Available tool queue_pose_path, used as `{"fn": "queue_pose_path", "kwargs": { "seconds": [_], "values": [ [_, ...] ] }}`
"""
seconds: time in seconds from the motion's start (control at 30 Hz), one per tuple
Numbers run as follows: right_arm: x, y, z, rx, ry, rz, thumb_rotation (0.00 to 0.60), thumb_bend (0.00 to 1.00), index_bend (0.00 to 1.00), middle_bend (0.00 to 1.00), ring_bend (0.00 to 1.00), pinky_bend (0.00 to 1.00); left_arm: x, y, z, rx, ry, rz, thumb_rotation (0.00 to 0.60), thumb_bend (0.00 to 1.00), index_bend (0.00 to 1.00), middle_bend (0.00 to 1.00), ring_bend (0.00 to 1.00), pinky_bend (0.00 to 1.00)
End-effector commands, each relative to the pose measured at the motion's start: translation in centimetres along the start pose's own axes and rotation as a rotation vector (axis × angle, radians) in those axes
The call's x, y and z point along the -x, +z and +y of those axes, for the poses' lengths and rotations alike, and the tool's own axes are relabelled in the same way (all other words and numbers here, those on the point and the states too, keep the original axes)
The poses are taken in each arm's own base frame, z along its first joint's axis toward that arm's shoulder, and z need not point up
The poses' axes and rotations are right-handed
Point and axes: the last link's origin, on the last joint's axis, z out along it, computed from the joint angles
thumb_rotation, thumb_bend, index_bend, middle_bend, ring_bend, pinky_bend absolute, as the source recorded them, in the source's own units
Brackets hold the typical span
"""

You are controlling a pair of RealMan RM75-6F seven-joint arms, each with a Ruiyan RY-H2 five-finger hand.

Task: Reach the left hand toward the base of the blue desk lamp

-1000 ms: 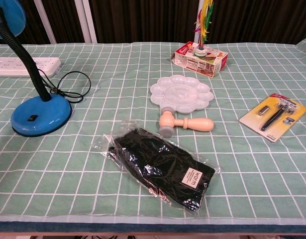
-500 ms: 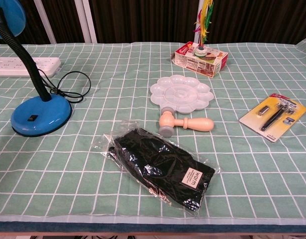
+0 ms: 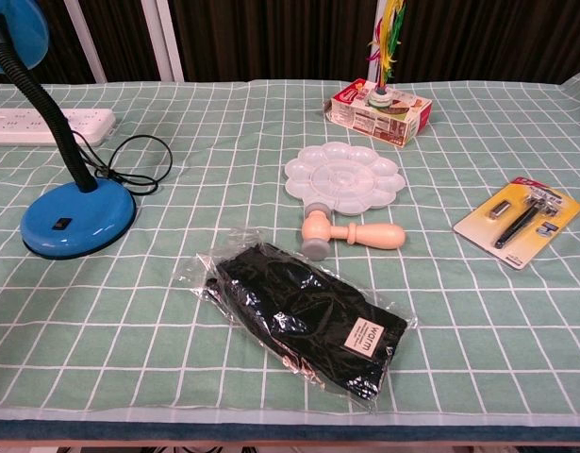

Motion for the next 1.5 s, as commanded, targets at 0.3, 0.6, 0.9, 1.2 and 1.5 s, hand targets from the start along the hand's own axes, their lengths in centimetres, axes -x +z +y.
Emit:
{"fn": "queue_pose_path", "kwargs": {
  "seconds": [0.3,0.6,0.9,1.2,1.5],
  "values": [
    [0.0,0.0,0.1,0.006,-0.002,-0.001,0.6,0.15,0.08,0.05,0.03,0.0,3.5,4.3,1.2,0.024,0.053,-0.174,0.6,0.9,0.0,0.83,0.81,0.84],
    [0.1,0.0,0.1,0.008,-0.003,-0.002,0.6,0.15,0.08,0.05,0.03,0.0,6.3,6.2,1.6,-0.01,0.08,-0.247,0.6,0.9,0.0,0.82,0.82,0.84],
    [0.0,0.1,0.1,0.013,-0.002,0.0,0.6,0.15,0.08,0.05,0.03,0.0,8.0,6.7,1.7,-0.006,0.089,-0.296,0.6,0.9,0.0,0.82,0.82,0.84],
    [0.0,0.1,0.2,0.014,-0.002,0.001,0.6,0.15,0.08,0.05,0.03,0.0,8.6,7.0,1.8,-0.007,0.11,-0.306,0.6,0.9,0.0,0.82,0.82,0.84],
    [0.0,0.1,0.2,0.016,-0.003,0.002,0.6,0.15,0.08,0.05,0.03,0.0,8.9,7.4,2.0,-0.006,0.127,-0.312,0.6,0.9,0.0,0.82,0.82,0.84]
  ]
}}
